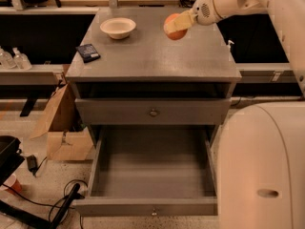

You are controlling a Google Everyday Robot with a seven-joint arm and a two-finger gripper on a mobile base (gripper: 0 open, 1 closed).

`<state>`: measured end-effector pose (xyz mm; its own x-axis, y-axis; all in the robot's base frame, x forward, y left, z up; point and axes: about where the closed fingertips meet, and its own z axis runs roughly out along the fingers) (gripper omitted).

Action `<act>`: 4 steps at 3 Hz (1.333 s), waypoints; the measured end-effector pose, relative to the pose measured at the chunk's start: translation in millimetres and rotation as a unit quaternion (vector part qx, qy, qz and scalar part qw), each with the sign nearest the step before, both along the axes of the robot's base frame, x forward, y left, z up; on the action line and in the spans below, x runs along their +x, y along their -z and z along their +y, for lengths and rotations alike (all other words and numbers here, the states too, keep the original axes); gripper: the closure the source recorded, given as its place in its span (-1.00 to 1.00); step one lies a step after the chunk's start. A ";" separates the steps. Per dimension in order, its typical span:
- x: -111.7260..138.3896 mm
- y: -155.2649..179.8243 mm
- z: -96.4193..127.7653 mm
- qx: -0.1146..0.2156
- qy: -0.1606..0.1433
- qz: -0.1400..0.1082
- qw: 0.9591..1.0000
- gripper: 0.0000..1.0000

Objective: Pick orange from middle drawer and place on counter

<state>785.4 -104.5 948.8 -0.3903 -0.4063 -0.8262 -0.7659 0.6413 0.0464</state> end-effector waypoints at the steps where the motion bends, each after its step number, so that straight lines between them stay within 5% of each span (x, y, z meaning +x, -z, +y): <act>1: 23.0 3.1 -2.1 -0.026 0.019 -0.024 0.999 1.00; 4: 45.5 108.0 9.6 -0.054 0.016 0.024 0.998 0.94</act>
Offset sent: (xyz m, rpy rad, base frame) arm 0.0551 0.0000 -0.0756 -0.1413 -0.0397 -0.0736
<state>830.9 -94.9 840.8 -0.4433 -0.4785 -0.7580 -0.7429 0.6693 0.0120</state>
